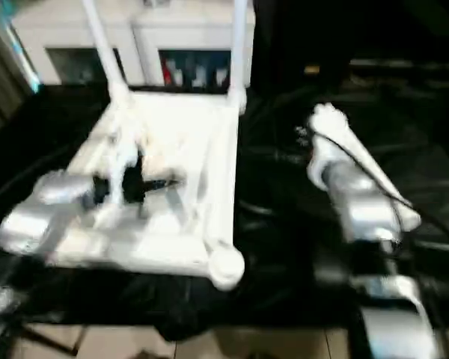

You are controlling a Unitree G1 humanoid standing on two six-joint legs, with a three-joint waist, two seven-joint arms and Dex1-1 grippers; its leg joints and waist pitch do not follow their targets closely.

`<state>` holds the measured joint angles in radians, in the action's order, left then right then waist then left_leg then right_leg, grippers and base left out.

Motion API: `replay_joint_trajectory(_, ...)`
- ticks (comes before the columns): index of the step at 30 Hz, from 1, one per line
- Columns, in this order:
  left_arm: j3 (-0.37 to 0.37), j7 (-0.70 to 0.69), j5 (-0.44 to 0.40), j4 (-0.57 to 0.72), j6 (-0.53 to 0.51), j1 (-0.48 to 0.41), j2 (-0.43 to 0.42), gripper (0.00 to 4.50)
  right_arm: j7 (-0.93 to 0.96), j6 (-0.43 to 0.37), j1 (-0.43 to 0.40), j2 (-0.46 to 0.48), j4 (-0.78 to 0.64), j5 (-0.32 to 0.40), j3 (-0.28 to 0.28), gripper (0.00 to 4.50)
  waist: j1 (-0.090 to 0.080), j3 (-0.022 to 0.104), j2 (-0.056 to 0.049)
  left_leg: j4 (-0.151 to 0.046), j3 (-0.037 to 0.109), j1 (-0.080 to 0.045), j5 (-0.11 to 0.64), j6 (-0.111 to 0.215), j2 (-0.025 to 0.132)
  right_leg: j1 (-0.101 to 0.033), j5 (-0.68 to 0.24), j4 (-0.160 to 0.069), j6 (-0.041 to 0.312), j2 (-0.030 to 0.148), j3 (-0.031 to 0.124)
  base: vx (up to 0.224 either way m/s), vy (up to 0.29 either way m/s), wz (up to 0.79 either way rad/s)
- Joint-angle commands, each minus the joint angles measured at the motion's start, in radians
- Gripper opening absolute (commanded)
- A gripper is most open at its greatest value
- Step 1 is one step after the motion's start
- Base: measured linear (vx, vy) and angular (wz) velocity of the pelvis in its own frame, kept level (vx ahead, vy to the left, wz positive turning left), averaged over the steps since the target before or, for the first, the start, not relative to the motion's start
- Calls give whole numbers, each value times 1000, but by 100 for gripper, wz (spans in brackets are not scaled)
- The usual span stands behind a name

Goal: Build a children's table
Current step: Rotate table base

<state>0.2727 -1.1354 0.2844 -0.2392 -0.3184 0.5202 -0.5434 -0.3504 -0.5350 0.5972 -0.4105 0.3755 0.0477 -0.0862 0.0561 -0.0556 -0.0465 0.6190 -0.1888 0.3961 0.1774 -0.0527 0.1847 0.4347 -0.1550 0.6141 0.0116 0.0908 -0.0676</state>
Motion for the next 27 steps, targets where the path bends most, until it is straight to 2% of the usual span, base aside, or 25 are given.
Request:
replay_joint_trajectory(1,52,-83,-2,80,-74,-14,-45,0,-49,-39,-12,-18,-51,-1,33,6,-5,65,15,-80,11,-25,264,22,33,-59,-390,-79,168,41,39,0,0,0)
replay_joint_trajectory(2,71,-113,-7,113,-104,-30,-75,0,-67,-51,-24,-31,-64,-2,42,6,-7,64,13,-82,13,-28,287,5,33,-56,-421,-81,154,41,40,0,0,0)
replay_joint_trajectory(5,101,-152,-9,177,-150,-60,-123,0,-96,-77,-47,-57,-92,-2,58,6,-11,60,14,-84,14,-30,311,-8,31,-53,-461,-88,133,42,43,0,0,0)
replay_joint_trajectory(6,118,-166,-2,226,-184,-77,-149,0,-107,-93,-61,-73,-112,-4,64,6,-11,63,14,-84,15,-34,316,-15,31,-53,-472,-87,126,43,43,0,0,0)
replay_joint_trajectory(7,134,-173,15,278,-226,-91,-176,0,-114,-108,-71,-88,-129,-5,68,6,-15,60,11,-88,17,-29,311,-15,34,-55,-458,-84,127,42,45,0,0,0)
replay_joint_trajectory(8,134,-173,15,278,-226,-91,-176,0,-114,-108,-71,-88,-129,-5,68,6,-16,59,13,-88,17,-31,314,-15,33,-54,-461,-86,125,40,44,0,0,0)
replay_joint_trajectory(9,153,-170,17,314,-249,-101,-185,0,-118,-119,-77,-97,-141,-2,64,6,-18,58,11,-87,14,-37,330,-16,32,-49,-470,-89,128,39,45,0,0,0)
replay_joint_trajectory(10,164,-167,13,333,-263,-105,-188,0,-119,-127,-80,-102,-148,-2,64,6,-20,59,9,-88,16,-35,331,-18,31,-53,-468,-89,131,39,44,0,0,0)
replay_joint_trajectory(13,200,-156,-35,357,-281,-113,-187,0,-127,-151,-85,-113,-167,2,58,6,-25,61,11,-85,16,-36,327,-16,29,-56,-452,-90,133,38,44,0,0,0)
replay_joint_trajectory(16,216,-112,-93,342,-264,-112,-164,0,-132,-166,-90,-119,-179,3,61,6,-31,61,11,-83,15,-31,314,-13,27,-60,-449,-92,130,37,43,0,0,0)
replay_joint_trajectory(17,210,-2,-159,279,-221,-99,-108,0,-130,-180,-98,-122,-190,4,61,6,-32,61,12,-81,14,-33,317,-12,26,-58,-457,-94,127,37,42,0,0,0)
replay_joint_trajectory(18,209,34,-175,263,-217,-93,-94,0,-130,-185,-100,-122,-193,5,61,6,-34,59,12,-80,14,-33,321,-11,24,-58,-471,-97,117,34,41,0,0,0)
replay_joint_trajectory(19,204,75,-195,235,-196,-82,-78,0,-126,-205,-100,-119,-196,14,53,32,-30,63,10,-79,16,-36,316,-7,23,-59,-488,-100,107,37,40,0,0,0)
replay_joint_trajectory(23,187,180,-230,168,-168,-50,-38,0,-105,-249,-96,-115,-191,21,28,46,-30,64,11,-77,16,-38,332,-6,20,-54,-508,-105,99,33,35,0,0,0)
replay_joint_trajectory(24,179,206,-236,148,-162,-39,-26,0,-90,-261,-92,-119,-183,15,19,74,-31,63,8,-77,17,-36,331,-6,19,-55,-515,-105,94,32,34,0,0,0)
replay_joint_trajectory(26,171,210,-241,144,-158,-37,-19,0,-82,-271,-87,-125,-178,10,13,83,-32,64,11,-76,19,-36,333,-6,18,-55,-539,-109,81,34,32,0,0,0)
replay_joint_trajectory(27,153,221,-244,140,-146,-33,-4,0,-68,-293,-78,-134,-174,5,1,87,-36,64,10,-76,21,-32,329,-6,17,-58,-546,-110,74,34,30,0,0,0)
